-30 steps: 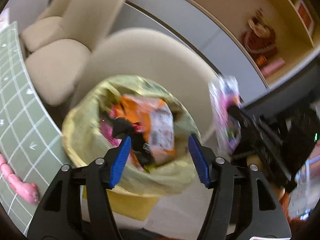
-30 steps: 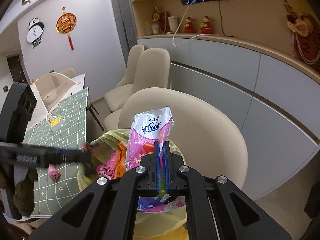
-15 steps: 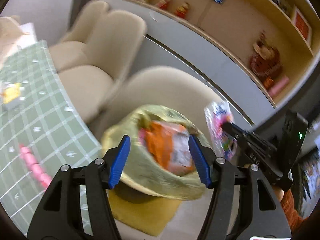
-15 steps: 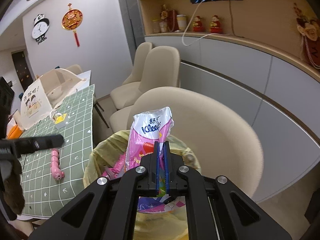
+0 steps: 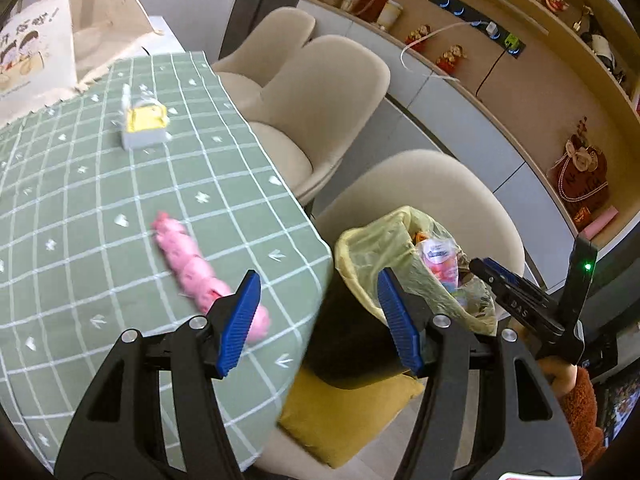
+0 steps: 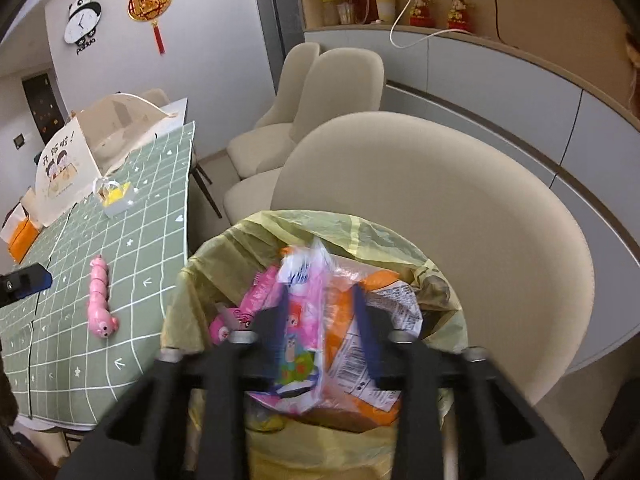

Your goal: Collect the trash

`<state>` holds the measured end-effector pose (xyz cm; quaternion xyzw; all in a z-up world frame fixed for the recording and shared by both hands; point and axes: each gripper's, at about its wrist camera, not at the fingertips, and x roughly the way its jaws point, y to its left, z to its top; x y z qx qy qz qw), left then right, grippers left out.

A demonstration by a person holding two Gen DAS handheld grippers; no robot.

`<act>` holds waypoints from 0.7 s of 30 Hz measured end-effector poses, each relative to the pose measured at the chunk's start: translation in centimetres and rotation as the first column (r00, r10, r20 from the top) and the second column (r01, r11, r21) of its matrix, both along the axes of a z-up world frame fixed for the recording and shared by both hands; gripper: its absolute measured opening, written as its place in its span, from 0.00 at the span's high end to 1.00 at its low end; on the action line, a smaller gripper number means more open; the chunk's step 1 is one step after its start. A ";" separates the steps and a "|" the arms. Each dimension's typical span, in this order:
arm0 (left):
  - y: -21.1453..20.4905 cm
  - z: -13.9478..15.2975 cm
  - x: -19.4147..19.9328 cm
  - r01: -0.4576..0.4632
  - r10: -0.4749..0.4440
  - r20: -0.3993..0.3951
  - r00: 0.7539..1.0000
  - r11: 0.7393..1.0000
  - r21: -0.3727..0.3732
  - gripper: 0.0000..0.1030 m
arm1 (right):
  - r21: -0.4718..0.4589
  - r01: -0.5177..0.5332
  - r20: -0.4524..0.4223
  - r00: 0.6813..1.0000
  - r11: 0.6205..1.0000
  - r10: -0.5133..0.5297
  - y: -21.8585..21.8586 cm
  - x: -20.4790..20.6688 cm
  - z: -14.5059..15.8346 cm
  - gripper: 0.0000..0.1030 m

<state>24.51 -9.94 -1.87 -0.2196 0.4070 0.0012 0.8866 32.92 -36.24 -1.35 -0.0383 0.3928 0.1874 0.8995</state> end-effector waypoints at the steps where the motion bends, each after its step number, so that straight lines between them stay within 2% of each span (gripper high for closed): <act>1: 0.6 0.3 -0.5 0.005 -0.005 0.013 1.000 1.000 0.009 0.44 | 0.002 0.022 0.016 1.000 1.000 -0.022 0.2 -0.7 0.3 0.62; 7: 3.7 1.0 -3.5 0.052 -0.055 0.028 0.998 0.993 0.101 0.39 | 0.024 0.113 0.043 0.993 0.993 -0.114 2.2 -5.2 2.0 0.62; 10: 5.6 1.4 -5.5 0.071 -0.078 0.030 0.997 0.981 0.180 0.35 | 0.024 0.122 0.060 0.991 0.992 -0.123 4.4 -8.1 3.0 0.62; 14: 8.2 1.9 -7.9 0.082 -0.093 0.043 0.995 0.973 0.216 0.30 | 0.055 0.124 0.079 0.989 0.991 -0.128 8.0 -13.2 4.1 0.62; 18: 9.4 2.2 -10.0 0.102 -0.122 0.066 0.990 0.963 0.248 0.20 | 0.064 0.135 0.098 0.985 0.989 -0.140 11.4 -18.0 4.8 0.62; 21: 9.6 2.0 -11.4 0.140 -0.164 0.065 0.984 0.952 0.272 0.18 | 0.085 0.144 0.107 0.982 0.986 -0.153 13.4 -21.0 5.1 0.62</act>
